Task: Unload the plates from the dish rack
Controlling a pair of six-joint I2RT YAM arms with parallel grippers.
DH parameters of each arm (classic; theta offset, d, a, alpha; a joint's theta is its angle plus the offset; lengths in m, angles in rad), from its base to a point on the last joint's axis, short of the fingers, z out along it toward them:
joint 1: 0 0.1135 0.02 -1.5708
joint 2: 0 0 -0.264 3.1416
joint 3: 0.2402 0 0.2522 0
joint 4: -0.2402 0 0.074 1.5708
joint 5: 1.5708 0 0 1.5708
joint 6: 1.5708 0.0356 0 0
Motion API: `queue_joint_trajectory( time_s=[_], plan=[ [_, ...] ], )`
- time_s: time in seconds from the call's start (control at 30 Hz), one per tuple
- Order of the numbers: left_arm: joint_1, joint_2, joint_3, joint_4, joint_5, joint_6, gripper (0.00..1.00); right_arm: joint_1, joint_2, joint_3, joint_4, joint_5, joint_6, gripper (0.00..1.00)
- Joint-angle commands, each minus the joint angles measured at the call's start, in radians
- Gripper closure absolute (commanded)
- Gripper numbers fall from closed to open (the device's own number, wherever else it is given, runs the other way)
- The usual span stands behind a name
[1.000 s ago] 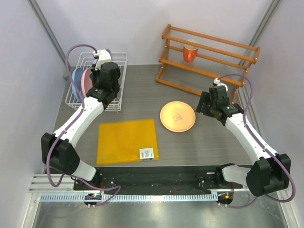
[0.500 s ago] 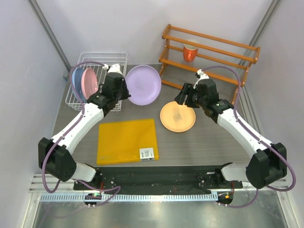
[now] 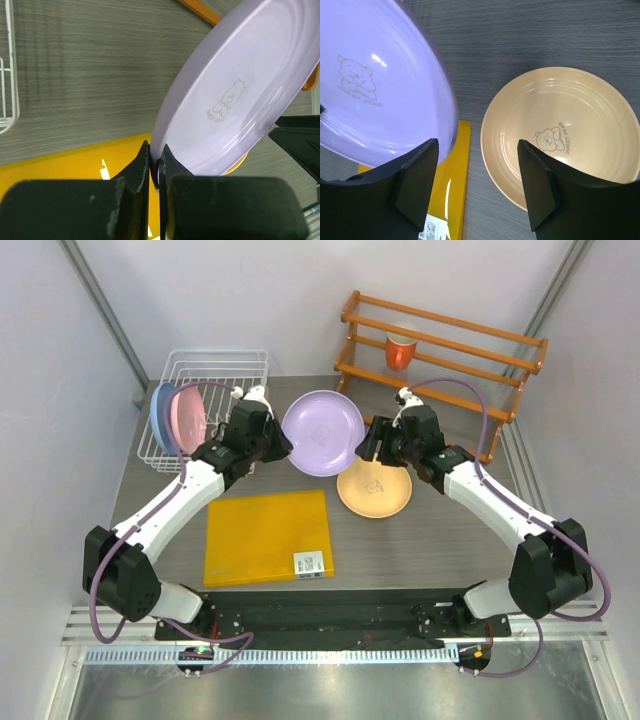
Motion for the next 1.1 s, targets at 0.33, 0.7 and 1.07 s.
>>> queue_joint_trajectory(
  time_s=[0.33,0.7,1.07],
  plan=[
    [-0.022,-0.023,-0.049,0.142,0.131,-0.063,1.0,0.008,0.094,0.089,0.055,-0.033,-0.01,0.99],
    [-0.022,-0.056,-0.015,-0.004,-0.301,0.111,0.05,-0.053,-0.002,-0.007,-0.11,0.161,0.004,0.99],
    [-0.021,-0.216,-0.121,0.129,-0.774,0.365,0.01,-0.196,-0.036,-0.164,-0.166,0.007,0.018,0.99]
  ],
)
